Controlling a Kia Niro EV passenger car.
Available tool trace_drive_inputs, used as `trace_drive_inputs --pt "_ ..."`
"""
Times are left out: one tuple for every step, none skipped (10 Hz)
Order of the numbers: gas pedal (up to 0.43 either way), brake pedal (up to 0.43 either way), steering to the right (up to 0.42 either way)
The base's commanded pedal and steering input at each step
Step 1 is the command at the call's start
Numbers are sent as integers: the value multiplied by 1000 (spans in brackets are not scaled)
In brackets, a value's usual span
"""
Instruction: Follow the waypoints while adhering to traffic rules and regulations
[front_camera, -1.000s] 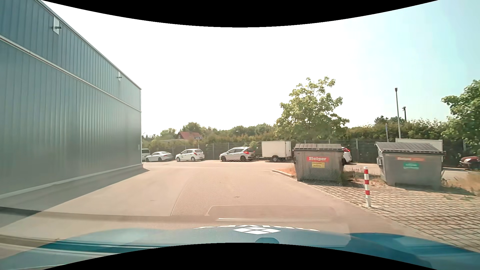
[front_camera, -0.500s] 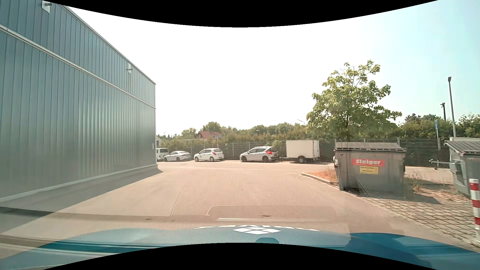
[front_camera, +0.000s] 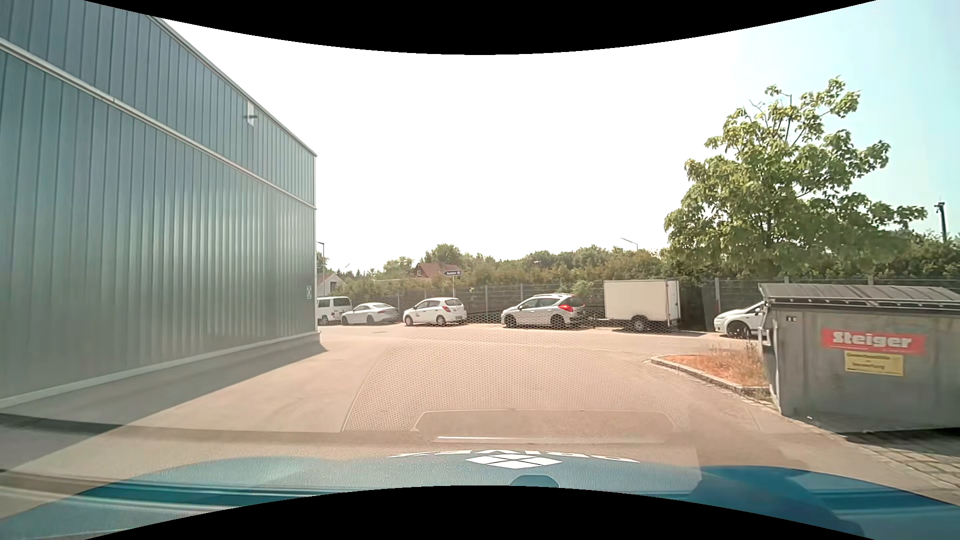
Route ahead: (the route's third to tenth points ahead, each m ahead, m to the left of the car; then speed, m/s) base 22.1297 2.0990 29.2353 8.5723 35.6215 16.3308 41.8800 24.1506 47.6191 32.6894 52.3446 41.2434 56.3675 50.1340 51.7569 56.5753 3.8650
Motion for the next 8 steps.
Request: trace_drive_inputs --pt "0 0 -24" --pt "0 0 -14" --pt "0 0 -10" --pt "0 0 -6" --pt "0 0 -4" --pt "0 0 -4" --pt "0 0 -3" --pt "0 24 -2"
